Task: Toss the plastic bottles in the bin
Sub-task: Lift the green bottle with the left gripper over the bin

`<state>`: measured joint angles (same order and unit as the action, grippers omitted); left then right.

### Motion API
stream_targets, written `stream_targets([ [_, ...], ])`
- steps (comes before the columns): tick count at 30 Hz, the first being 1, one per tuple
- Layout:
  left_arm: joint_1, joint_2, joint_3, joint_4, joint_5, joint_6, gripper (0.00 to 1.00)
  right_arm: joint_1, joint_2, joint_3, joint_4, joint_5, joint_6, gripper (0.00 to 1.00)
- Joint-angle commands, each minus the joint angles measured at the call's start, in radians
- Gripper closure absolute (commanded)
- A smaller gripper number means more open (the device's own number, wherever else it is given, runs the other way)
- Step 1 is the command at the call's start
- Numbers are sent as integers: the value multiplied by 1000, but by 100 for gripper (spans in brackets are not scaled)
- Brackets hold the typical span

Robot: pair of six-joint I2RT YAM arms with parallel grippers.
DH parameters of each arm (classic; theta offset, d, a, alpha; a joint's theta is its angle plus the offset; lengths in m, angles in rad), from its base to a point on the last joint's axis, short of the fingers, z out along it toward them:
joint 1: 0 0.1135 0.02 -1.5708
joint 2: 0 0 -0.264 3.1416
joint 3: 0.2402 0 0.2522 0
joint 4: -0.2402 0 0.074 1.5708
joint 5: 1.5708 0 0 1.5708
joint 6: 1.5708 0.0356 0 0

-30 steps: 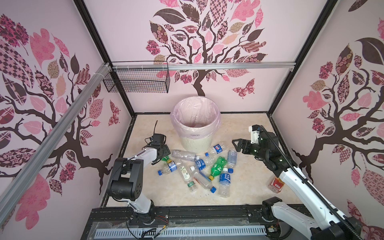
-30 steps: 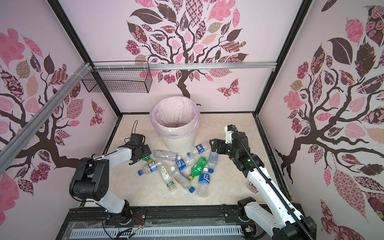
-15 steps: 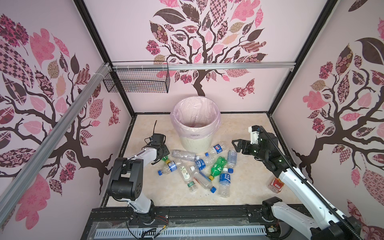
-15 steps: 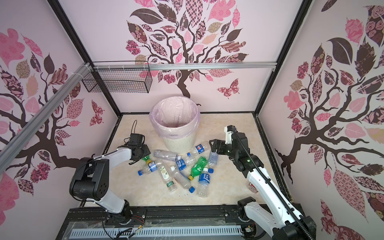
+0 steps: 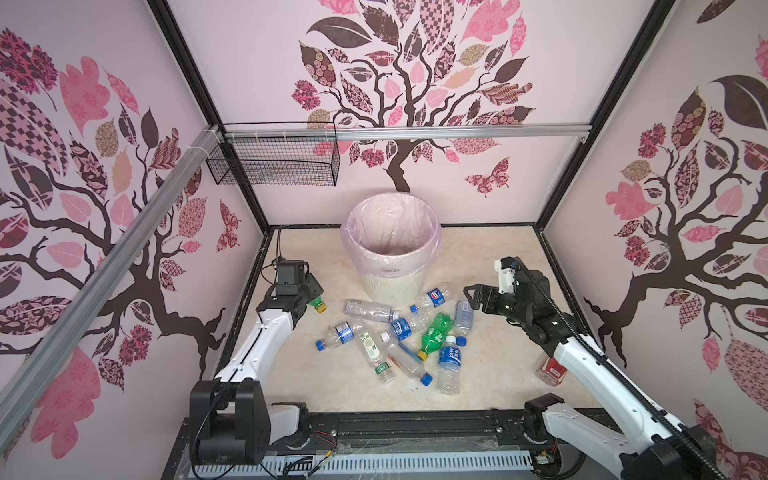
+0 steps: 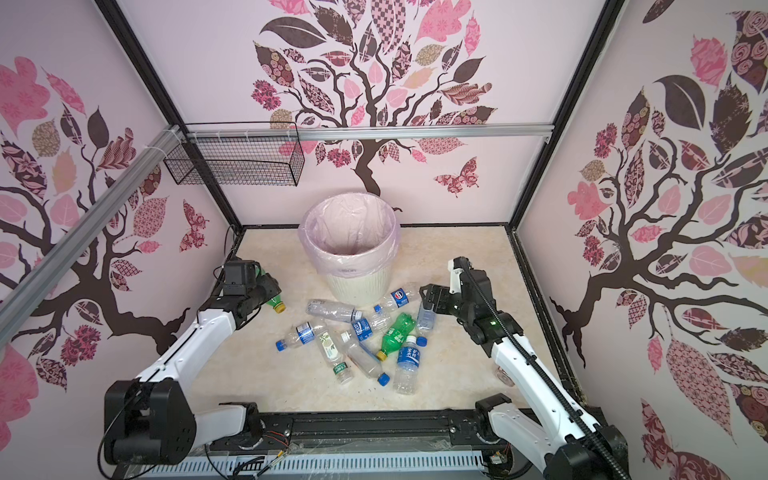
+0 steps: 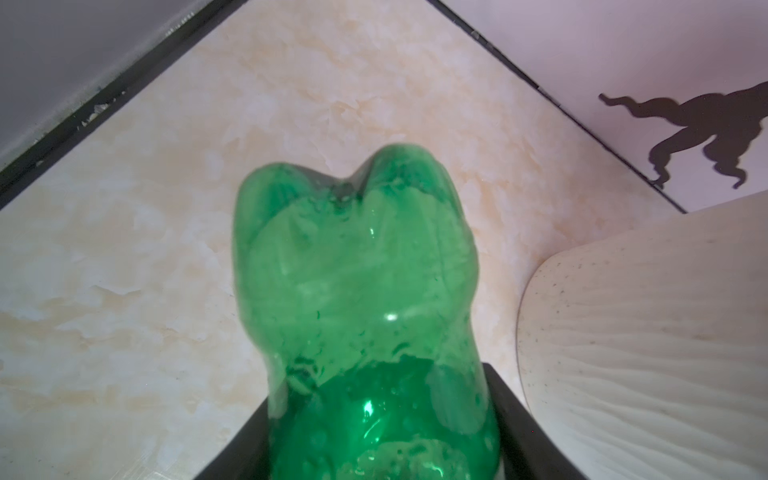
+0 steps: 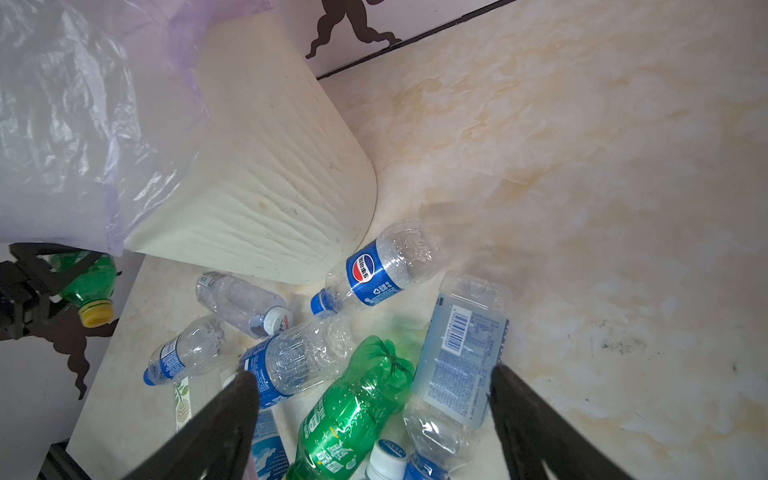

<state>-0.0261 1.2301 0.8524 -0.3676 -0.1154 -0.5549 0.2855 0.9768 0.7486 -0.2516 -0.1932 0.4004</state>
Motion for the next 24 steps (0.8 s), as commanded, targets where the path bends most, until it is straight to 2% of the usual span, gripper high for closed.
stream_targets([
  [1, 3, -86, 42, -28, 51, 56, 40, 1, 3, 52, -15, 24, -15, 11],
  [7, 8, -245, 61, 0, 191, 140, 40, 1, 11, 66, -31, 29, -11, 11],
  [13, 11, -307, 173, -105, 343, 286, 43, 0, 17, 79, -54, 49, -34, 12],
  [19, 11, -396, 156, 35, 602, 258, 43, 1, 17, 98, -57, 47, -31, 12],
  [24, 12, -421, 149, 36, 636, 283, 43, 0, 17, 101, -58, 52, -37, 12],
])
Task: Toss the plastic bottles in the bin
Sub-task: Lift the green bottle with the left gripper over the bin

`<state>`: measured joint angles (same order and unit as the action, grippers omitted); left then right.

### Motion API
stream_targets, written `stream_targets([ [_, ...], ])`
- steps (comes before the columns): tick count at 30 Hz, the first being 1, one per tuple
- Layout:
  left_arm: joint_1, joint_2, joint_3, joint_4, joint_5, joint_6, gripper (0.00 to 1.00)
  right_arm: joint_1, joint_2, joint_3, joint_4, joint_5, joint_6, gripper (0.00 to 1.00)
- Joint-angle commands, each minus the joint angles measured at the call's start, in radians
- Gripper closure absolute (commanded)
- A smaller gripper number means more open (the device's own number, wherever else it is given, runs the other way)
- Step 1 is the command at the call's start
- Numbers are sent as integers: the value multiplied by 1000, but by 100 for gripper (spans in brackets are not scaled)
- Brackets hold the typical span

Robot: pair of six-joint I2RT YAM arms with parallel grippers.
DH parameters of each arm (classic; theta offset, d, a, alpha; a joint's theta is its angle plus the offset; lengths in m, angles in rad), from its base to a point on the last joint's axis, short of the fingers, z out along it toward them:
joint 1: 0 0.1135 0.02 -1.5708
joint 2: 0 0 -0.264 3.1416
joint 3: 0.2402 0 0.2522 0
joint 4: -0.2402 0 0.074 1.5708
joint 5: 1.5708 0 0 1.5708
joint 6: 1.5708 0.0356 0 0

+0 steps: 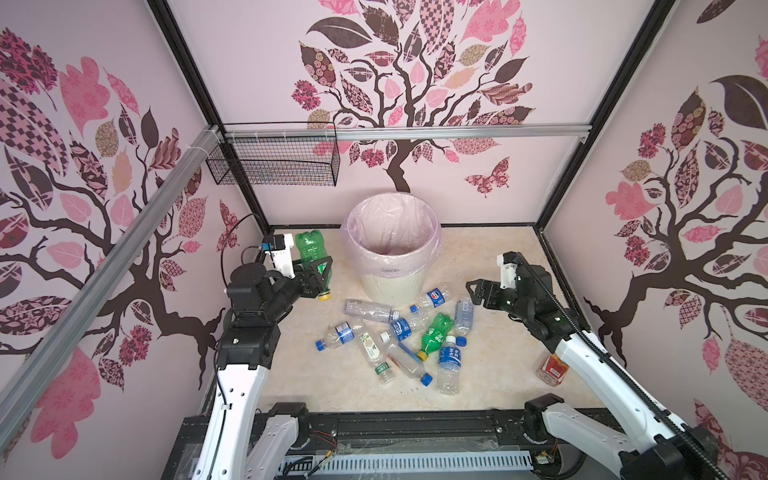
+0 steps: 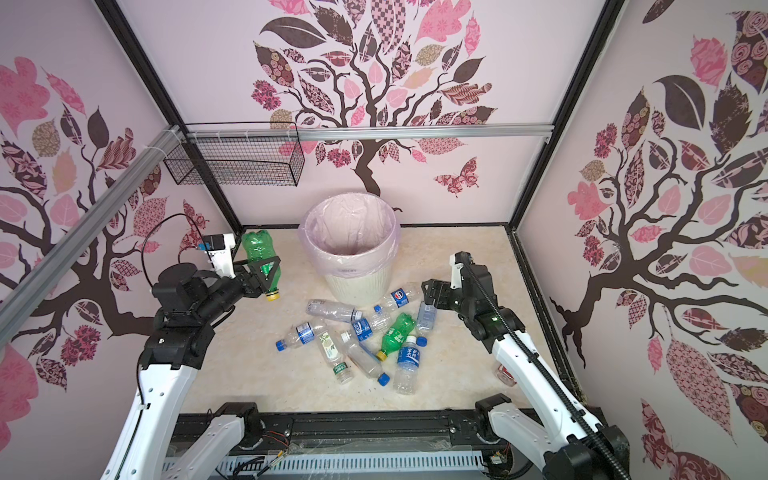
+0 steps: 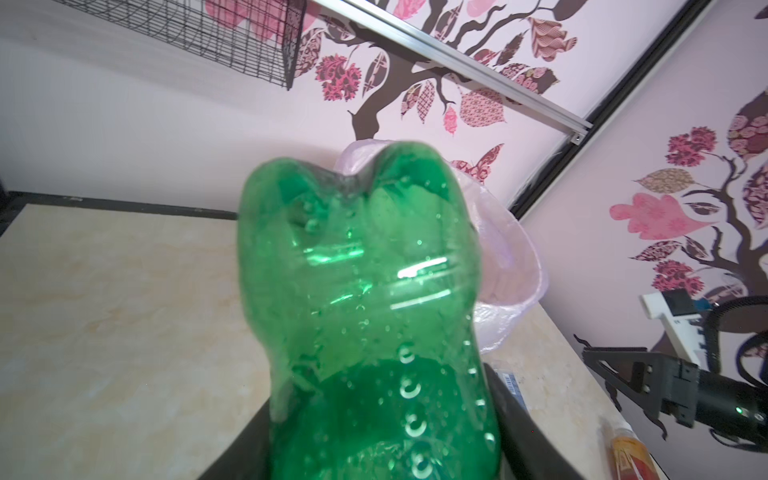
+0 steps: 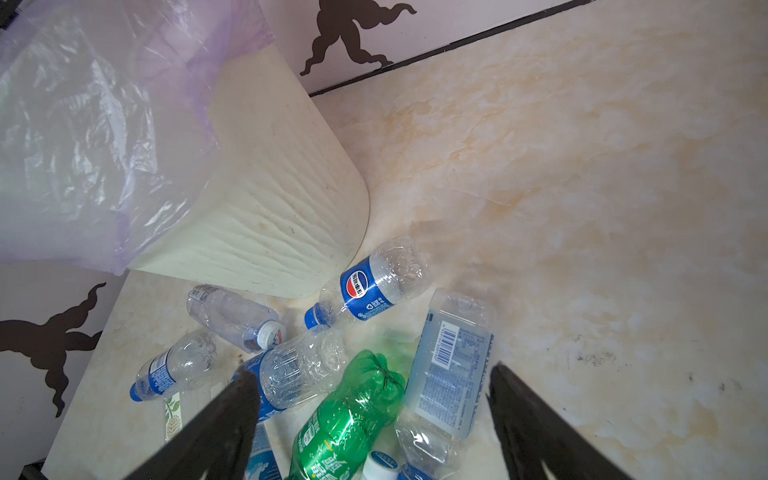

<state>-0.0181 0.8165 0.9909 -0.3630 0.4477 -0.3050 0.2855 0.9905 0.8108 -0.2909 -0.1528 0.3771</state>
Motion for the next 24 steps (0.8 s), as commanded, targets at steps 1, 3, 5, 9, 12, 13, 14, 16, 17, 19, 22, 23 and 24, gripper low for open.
stream_targets([
  [1, 4, -12, 9, 27, 73, 39, 43, 1, 5, 36, -18, 12, -14, 12],
  [3, 3, -16, 13, 19, 73, 45, 43, 1, 5, 33, -16, 12, -14, 12],
  [5, 4, -17, 19, 19, 74, 47, 43, 1, 4, 30, -10, 10, -8, 12],
  [9, 3, 31, 71, 36, 91, 60, 43, 1, 4, 30, -1, 6, 0, 12],
  [12, -4, 131, 159, 93, 120, 32, 44, 1, 1, 33, -1, 10, 0, 12],
  [13, -14, 177, 198, 125, 127, 10, 44, 1, -1, 32, -1, 12, 1, 12],
  [14, -29, 223, 236, 149, 127, -2, 43, 1, -2, 30, -1, 14, 3, 11],
  [16, -102, 346, 350, 153, 88, 14, 42, 1, -8, 24, -3, 24, 22, 11],
  [17, -143, 411, 408, 142, 70, 48, 41, 1, -10, 20, -6, 33, 39, 12],
  [19, -228, 559, 547, 92, 14, 95, 40, 1, -9, 17, -18, 38, 65, 12],
  [22, -288, 742, 749, -53, -137, 76, 27, 0, -11, 19, -55, 41, 81, 13],
  [23, -287, 780, 794, -90, -136, 73, 25, 1, -14, 18, -68, 45, 82, 13],
  [24, -287, 802, 820, -111, -142, 73, 22, 1, -21, 17, -82, 51, 79, 12],
])
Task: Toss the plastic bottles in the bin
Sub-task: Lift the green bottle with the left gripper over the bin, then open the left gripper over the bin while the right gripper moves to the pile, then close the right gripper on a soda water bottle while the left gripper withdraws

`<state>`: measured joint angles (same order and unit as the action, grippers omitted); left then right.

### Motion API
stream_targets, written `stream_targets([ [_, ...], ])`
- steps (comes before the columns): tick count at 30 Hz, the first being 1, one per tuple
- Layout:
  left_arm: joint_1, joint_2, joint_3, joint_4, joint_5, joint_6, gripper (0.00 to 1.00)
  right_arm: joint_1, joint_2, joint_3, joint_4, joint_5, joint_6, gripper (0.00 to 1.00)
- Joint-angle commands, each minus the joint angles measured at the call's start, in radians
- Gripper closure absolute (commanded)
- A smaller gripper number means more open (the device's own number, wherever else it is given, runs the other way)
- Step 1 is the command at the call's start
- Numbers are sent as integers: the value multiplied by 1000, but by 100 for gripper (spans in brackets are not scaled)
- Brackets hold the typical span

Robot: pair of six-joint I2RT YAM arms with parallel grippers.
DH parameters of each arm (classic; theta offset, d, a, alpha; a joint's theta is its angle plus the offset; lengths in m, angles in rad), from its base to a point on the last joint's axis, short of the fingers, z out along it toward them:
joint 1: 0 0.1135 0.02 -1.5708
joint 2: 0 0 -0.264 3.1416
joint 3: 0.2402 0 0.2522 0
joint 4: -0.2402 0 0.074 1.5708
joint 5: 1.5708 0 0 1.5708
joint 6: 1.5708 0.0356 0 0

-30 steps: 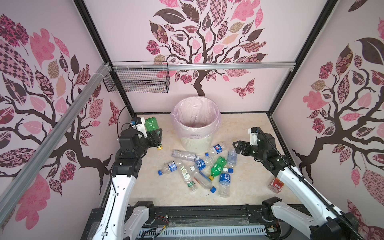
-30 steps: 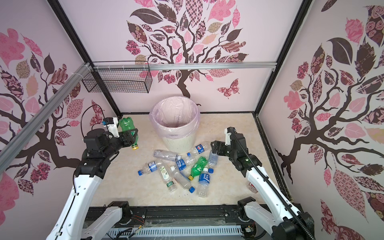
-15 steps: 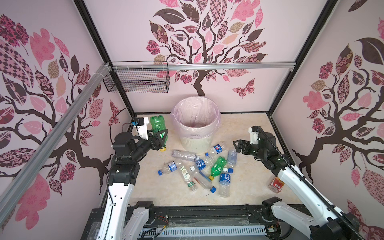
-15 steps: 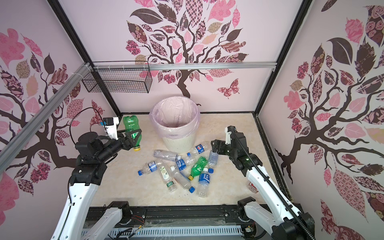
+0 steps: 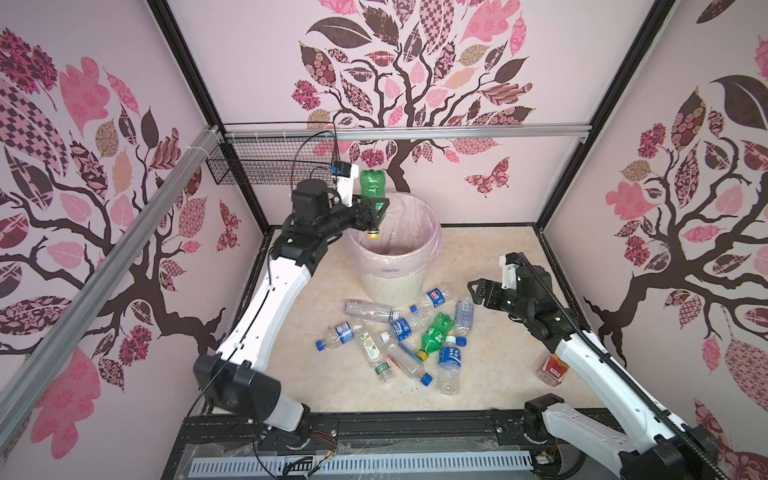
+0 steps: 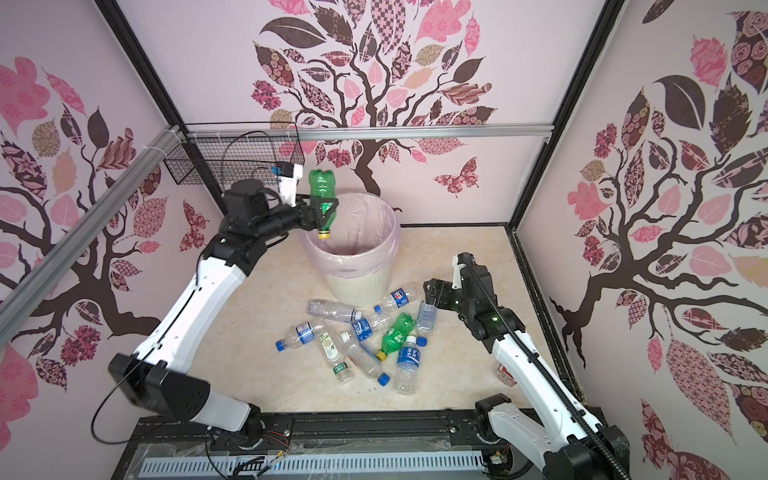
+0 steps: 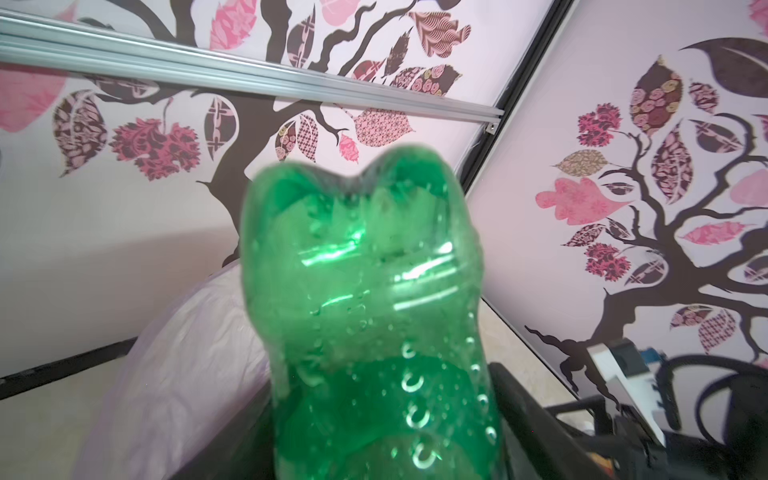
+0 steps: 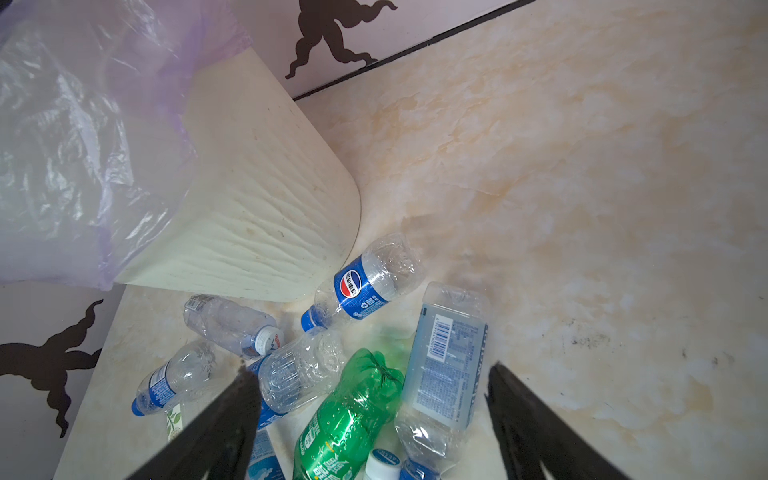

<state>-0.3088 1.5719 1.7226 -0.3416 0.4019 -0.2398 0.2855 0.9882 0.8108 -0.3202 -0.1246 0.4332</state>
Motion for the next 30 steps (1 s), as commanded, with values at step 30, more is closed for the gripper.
stream_targets([
  [30, 155, -718, -705, -329, -363, 45, 2, 1, 294, -3, -69, -25, 4, 15],
])
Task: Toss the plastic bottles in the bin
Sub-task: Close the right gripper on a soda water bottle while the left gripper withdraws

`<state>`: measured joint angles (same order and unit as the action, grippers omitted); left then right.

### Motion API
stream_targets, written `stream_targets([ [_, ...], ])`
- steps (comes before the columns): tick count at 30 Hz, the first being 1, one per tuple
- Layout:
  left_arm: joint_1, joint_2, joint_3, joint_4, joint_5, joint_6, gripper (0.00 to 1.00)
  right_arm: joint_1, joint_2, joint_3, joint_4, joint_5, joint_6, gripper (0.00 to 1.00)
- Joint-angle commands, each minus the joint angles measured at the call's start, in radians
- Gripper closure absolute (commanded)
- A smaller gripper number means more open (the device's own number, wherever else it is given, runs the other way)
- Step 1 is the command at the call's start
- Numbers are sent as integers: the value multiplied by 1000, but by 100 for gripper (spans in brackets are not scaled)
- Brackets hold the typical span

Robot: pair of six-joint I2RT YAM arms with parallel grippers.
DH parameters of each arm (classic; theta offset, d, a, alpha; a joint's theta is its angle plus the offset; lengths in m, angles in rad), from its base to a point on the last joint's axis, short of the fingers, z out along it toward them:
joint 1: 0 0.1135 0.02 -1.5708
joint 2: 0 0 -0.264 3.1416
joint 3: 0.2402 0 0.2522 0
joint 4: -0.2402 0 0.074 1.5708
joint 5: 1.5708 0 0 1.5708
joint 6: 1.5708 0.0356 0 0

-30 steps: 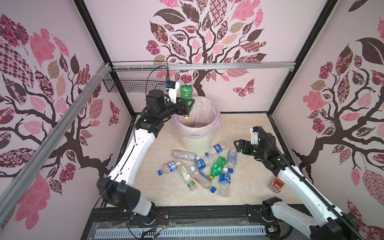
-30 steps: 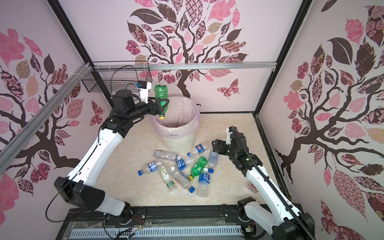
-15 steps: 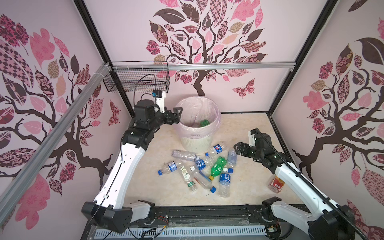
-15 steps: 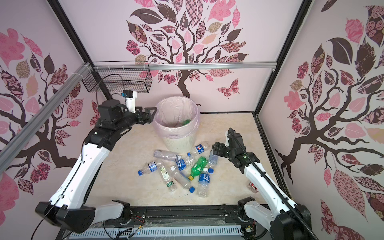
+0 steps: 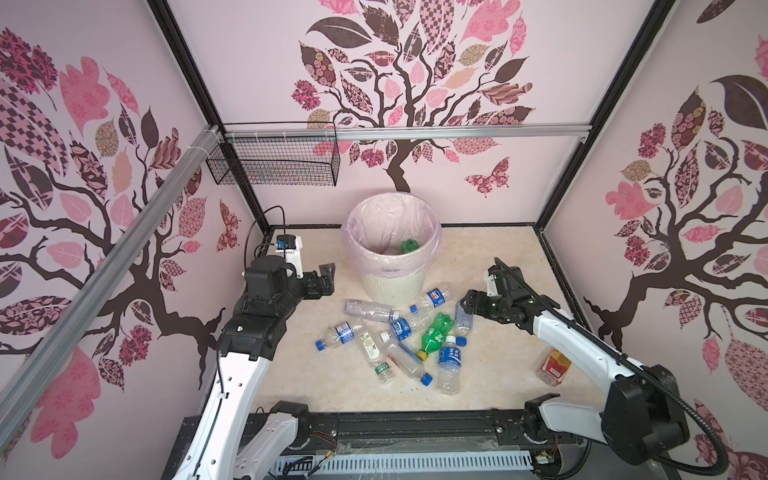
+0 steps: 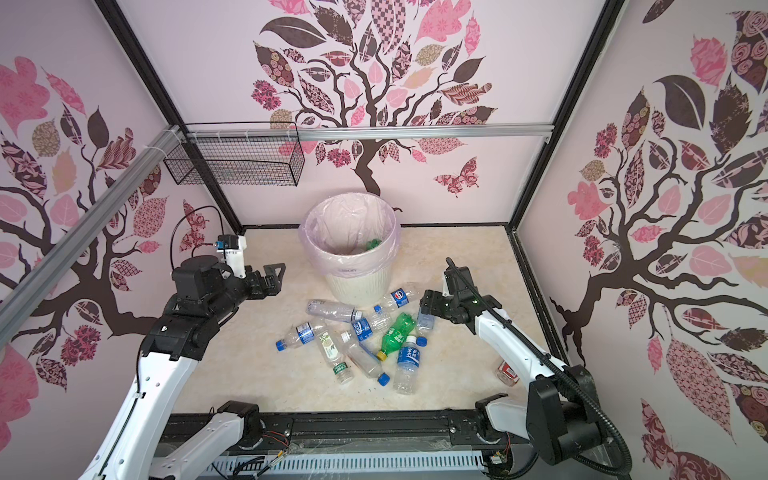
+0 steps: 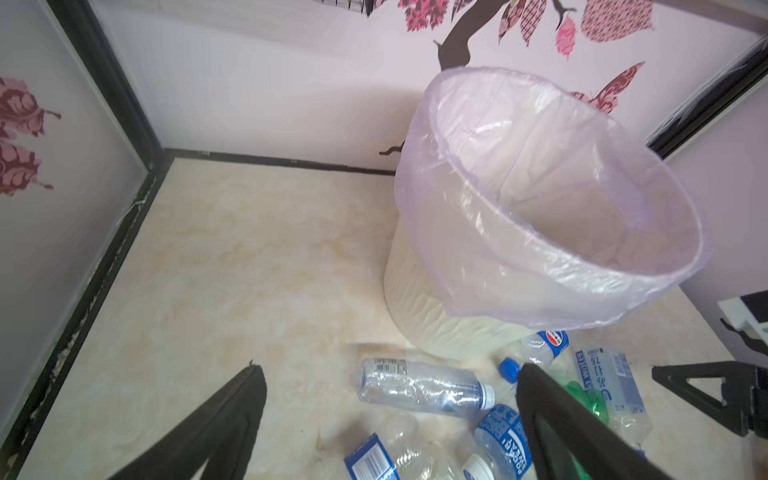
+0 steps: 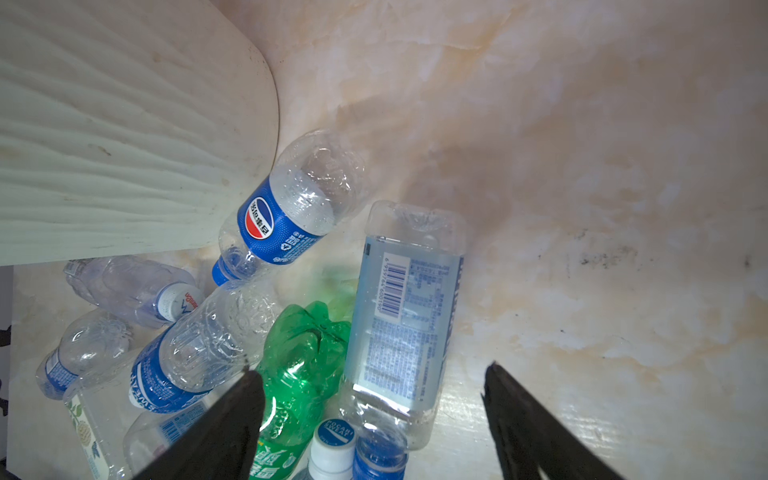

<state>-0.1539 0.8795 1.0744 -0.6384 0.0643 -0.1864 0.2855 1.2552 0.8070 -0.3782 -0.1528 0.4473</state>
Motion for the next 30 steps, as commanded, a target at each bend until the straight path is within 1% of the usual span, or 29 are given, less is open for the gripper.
stream_targets([
  [1, 1, -33, -71, -36, -29, -12, 2, 1, 36, -3, -6, 4, -12, 15],
  [6, 1, -66, -155, -4, -17, -34, 2, 1, 105, -11, 22, -13, -15, 15],
  [13, 1, -76, -215, 24, -3, -46, 2, 1, 185, 16, 29, -27, -15, 19],
  [19, 1, -71, -238, 37, -4, -59, 2, 1, 288, 42, 56, -27, -22, 29],
  [24, 1, -78, -247, 36, -7, -58, 2, 1, 381, 81, 55, -31, -32, 31],
  [28, 1, -83, -251, 28, -16, -49, 2, 1, 404, 91, 61, -12, -32, 35],
  [30, 2, -86, -251, 25, -22, -46, 2, 0, 402, 92, 60, 7, -33, 41],
])
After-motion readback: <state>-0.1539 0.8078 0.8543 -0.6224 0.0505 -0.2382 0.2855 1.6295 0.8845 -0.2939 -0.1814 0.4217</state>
